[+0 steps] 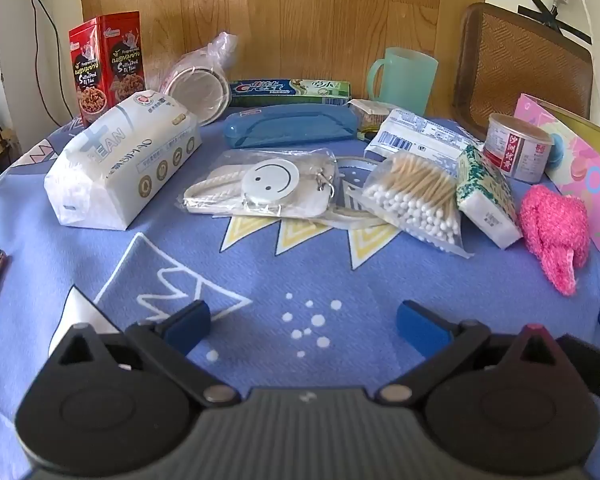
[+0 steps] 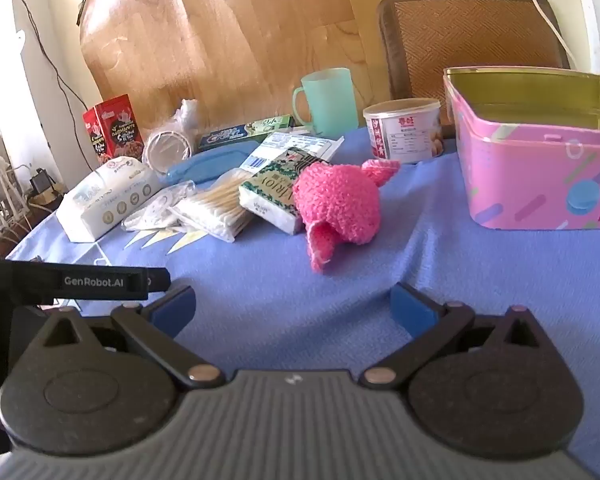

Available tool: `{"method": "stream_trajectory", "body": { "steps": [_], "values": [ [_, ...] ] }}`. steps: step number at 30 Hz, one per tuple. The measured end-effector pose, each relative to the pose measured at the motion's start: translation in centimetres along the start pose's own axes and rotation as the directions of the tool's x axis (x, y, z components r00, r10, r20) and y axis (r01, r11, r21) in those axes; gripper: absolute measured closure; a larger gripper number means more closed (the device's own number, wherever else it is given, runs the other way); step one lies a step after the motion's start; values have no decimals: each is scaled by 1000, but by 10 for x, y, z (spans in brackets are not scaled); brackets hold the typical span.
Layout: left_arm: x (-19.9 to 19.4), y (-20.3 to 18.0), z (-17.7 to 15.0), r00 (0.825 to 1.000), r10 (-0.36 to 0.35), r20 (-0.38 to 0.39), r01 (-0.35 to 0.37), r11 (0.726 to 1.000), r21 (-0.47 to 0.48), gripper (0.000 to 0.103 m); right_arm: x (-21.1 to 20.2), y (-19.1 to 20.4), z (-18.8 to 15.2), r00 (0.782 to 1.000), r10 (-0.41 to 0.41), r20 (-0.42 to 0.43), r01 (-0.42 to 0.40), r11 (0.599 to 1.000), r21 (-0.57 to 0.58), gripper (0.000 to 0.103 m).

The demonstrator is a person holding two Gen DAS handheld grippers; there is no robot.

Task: Organize soft objects
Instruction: 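Grasp the pink fuzzy toy with the right gripper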

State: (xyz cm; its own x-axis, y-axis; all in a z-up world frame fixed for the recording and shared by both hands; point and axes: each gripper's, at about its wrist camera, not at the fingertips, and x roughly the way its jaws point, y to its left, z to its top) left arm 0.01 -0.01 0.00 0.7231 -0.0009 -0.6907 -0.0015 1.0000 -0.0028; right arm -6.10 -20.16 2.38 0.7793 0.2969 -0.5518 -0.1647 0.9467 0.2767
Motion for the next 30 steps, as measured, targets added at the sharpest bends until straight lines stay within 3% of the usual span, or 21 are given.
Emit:
{"method": "stream_trajectory", "body": {
  "steps": [9,10,12,14,16,20,21,22,23,26,28,30],
  "values": [
    [-5,4,-6,998,-39,44,37,998,48,0,-2,3,2,1000,-2,-7,2,999,-49,2],
    [-6,5,-8,997,-51,60,48,997,60,0,-5,5,3,1000,-15,9,16,997,-69,11],
    [-5,7,-8,996,-63,69,59,996,65,0,-8,9,9,998,-44,40,49,992,-115,21],
    [-6,6,-7,995,-65,72,60,996,68,0,-7,5,17,998,-50,48,55,991,-122,23],
    [-7,5,-9,995,-63,79,57,996,75,0,-2,1,23,998,-50,47,56,991,-121,33],
    [-9,11,-10,991,-94,92,89,994,59,0,22,-6,32,996,-82,18,83,989,-126,34],
    [-11,15,-10,989,-112,93,109,993,44,0,28,-8,33,996,-85,5,85,989,-119,44],
    [-12,19,-8,987,-131,88,129,991,28,2,33,-9,34,996,-87,-16,85,990,-111,69],
    [-16,22,-4,983,-167,77,167,986,14,9,32,-11,32,997,-69,-22,66,993,-100,69],
    [-33,20,12,956,-278,94,278,961,17,16,12,0,20,1000,-28,-10,26,987,-159,70],
    [-43,7,24,914,-395,94,392,919,48,16,-3,9,7,1000,-5,2,5,980,-200,70],
    [-43,-16,32,880,-472,45,468,880,83,18,-14,16,-3,1000,11,11,-8,976,-220,70]
  ]
}}
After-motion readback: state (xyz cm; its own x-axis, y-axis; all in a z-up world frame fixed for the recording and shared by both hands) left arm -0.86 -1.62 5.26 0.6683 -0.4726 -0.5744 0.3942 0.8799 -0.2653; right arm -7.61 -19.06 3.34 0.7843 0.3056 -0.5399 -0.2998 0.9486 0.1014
